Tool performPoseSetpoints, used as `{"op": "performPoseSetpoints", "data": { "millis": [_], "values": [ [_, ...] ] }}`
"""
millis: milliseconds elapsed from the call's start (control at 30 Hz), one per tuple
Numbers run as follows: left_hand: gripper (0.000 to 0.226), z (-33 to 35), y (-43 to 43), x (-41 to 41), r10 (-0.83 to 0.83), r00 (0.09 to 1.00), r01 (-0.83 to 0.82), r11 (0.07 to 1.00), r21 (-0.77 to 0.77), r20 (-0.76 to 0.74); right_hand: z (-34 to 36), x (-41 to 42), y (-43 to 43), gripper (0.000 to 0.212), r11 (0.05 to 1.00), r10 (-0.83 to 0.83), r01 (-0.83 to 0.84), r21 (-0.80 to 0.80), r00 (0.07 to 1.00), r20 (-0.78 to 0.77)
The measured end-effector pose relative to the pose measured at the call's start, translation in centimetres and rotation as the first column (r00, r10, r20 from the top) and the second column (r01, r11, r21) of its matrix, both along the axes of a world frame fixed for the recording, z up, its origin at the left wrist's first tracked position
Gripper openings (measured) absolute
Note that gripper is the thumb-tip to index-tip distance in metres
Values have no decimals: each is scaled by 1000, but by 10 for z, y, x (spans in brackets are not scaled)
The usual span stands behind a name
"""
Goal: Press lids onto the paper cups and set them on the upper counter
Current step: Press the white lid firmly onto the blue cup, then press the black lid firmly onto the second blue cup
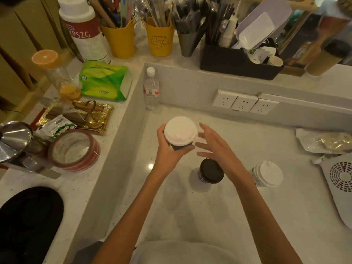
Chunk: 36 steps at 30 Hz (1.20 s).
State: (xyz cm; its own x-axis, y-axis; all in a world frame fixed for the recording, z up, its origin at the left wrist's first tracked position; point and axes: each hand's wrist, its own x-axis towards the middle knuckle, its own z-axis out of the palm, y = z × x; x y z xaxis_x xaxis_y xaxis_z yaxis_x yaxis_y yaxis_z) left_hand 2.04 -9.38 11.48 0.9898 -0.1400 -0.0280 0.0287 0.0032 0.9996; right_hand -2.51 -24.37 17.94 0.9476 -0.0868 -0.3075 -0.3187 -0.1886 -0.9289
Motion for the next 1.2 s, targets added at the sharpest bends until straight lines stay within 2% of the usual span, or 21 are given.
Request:
{"op": "performPoseSetpoints", "data": {
  "millis": [33, 100, 167, 233, 333, 500, 700, 767, 833, 867, 933, 967, 1033, 1067, 1133, 1200],
  "values": [
    [97, -17, 1, 0, 6, 999, -6, 1000, 6, -54, -13, -4, -10, 52, 991, -22, 22, -134, 1000, 1],
    [98, -50, 3, -6, 16, 994, -10, 998, 55, -113, -43, -17, -28, 51, 910, -16, 8, -415, 1000, -15],
    [98, -79, 5, -14, 23, 993, -11, 995, 98, -120, -71, -32, -40, 62, 823, 61, -107, -558, 993, -101],
    [98, -98, 7, -20, 37, 987, -19, 993, 117, -158, -95, -44, -46, 78, 768, 100, -201, -608, 976, -196],
    [99, -117, 8, -28, 57, 977, -28, 989, 144, -206, -122, -56, -48, 87, 760, 126, -218, -613, 974, -190],
    [98, -132, 5, -32, 47, 980, -17, 988, 156, -194, -144, -63, -48, 82, 724, 133, -114, -680, 991, -24],
    [97, -142, 14, -37, -34, 969, 65, 991, 120, -245, -143, -66, -50, 78, 791, 120, -65, -609, 992, 50],
    [83, -137, 20, -49, 54, 969, -5, 980, 200, -239, -135, -72, -53, 76, 841, 76, -30, -541, 995, 62],
    [67, -127, 25, -72, 196, 976, -146, 913, 382, -96, -122, -83, -56, 75, 886, 29, 10, -464, 997, 76],
    [63, -119, 26, -85, 204, 979, -180, 879, 442, -7, -116, -90, -58, 72, 904, 7, 30, -426, 996, 86],
    [61, -97, 21, -105, 54, 997, -76, 891, 448, 61, -103, -105, -60, 64, 929, -41, 70, -363, 995, 87],
    [63, -84, 14, -114, -72, 997, 63, 905, 421, 5, -96, -111, -59, 62, 937, -72, 92, -337, 995, 72],
    [90, -61, -8, -128, -318, 939, 343, 864, 368, -128, -84, -121, -51, 59, 945, -134, 136, -297, 991, 28],
    [103, -52, -22, -134, -376, 915, 402, 843, 356, -143, -77, -125, -47, 56, 945, -145, 144, -294, 989, 20],
    [108, -35, -48, -144, -379, 920, 392, 870, 300, -101, -58, -134, -43, 46, 932, -127, 137, -337, 990, 54],
    [98, -18, -66, -148, -314, 945, 324, 934, 153, -87, -34, -141, -57, 32, 924, -100, 138, -357, 987, 123]
  ]
}}
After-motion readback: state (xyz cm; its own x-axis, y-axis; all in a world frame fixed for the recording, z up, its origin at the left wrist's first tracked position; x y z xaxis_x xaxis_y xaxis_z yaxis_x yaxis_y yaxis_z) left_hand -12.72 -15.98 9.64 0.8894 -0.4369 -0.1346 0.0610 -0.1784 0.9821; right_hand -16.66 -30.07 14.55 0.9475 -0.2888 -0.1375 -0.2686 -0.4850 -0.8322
